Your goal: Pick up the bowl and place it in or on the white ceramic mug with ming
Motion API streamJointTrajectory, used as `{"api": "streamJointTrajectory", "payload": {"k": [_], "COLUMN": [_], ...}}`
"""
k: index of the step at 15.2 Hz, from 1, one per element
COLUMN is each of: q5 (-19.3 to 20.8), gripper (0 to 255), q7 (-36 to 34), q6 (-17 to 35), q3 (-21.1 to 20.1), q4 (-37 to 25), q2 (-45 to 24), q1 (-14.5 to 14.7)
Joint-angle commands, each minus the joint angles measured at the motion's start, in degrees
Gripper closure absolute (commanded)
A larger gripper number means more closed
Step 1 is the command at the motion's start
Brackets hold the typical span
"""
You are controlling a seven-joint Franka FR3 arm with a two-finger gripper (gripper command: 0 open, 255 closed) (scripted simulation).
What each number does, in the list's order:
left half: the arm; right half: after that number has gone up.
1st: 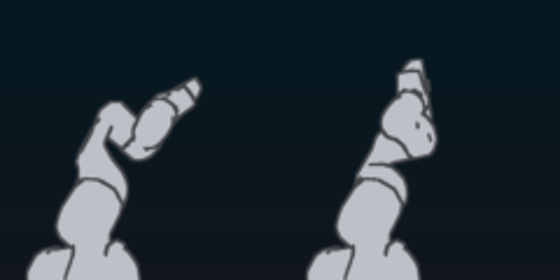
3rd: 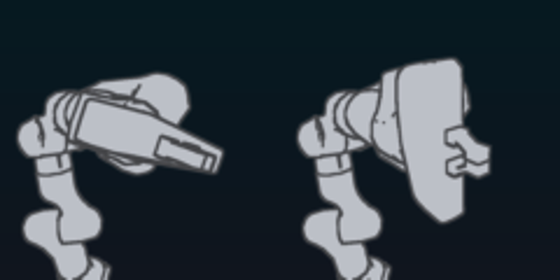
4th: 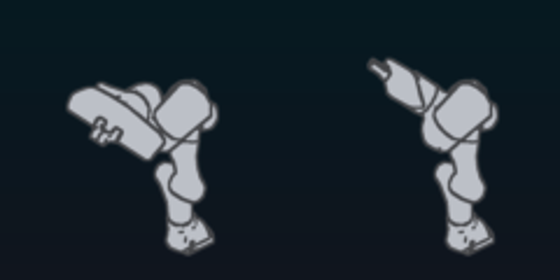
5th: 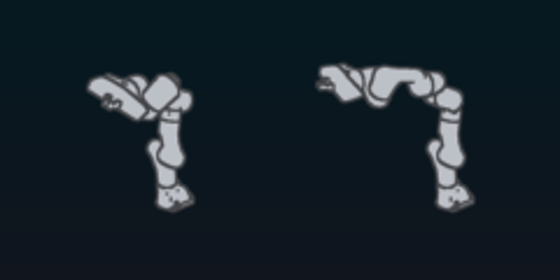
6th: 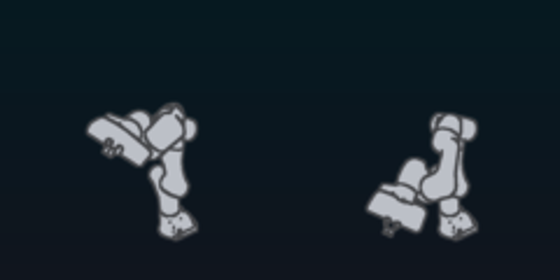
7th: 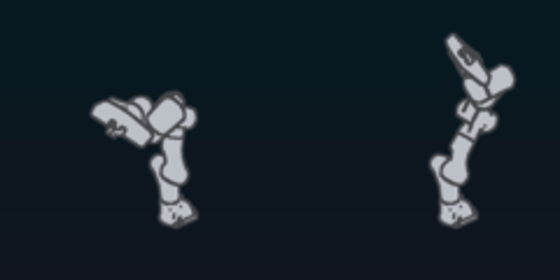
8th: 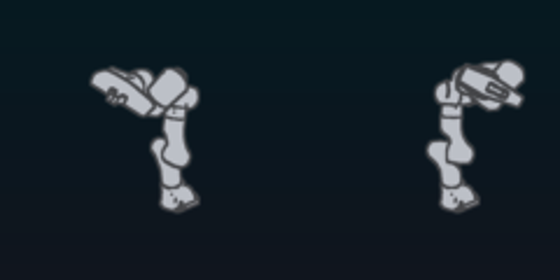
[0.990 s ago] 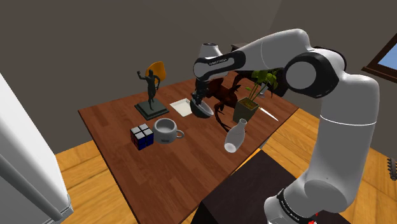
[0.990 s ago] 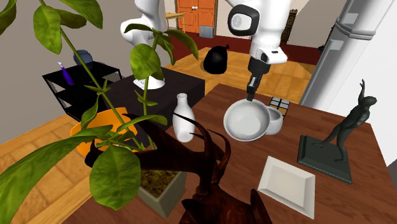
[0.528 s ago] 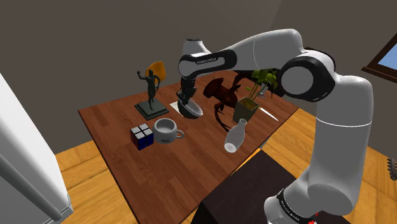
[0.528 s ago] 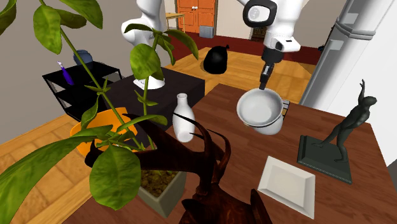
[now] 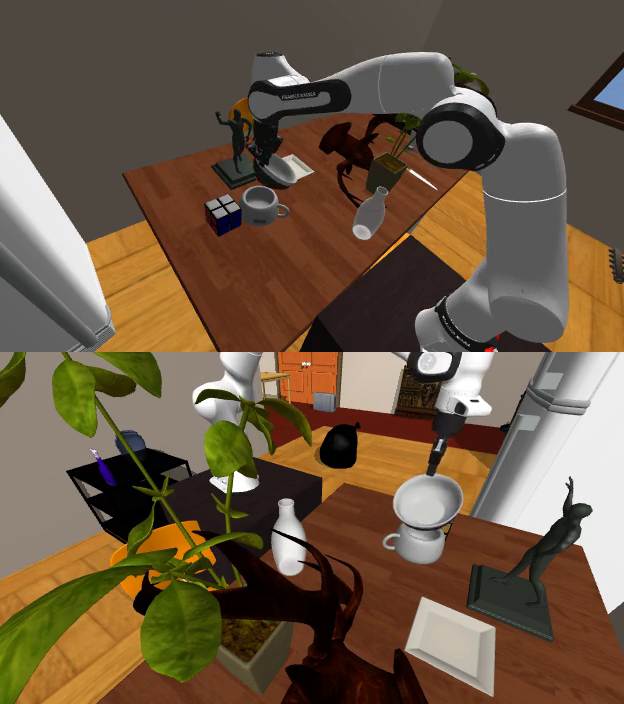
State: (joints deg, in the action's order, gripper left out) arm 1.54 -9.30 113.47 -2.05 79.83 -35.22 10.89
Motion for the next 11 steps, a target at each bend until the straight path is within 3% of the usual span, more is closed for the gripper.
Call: {"api": "streamJointTrajectory", "payload": {"k": [1,4,11], "q5": [0.22,0.55,0.62], "gripper": [255,255,255], "q7": [-1.89,-4.52,-4.59], "q6": [-2.13,-5.57,-1.18], "q3": [-0.33,-0.79,-0.72], "q4": [-3.9,-10.96,-8.1], "q2": [-1.75,-5.4,-6.93], "q1": [1.55,3.92,3.91]}}
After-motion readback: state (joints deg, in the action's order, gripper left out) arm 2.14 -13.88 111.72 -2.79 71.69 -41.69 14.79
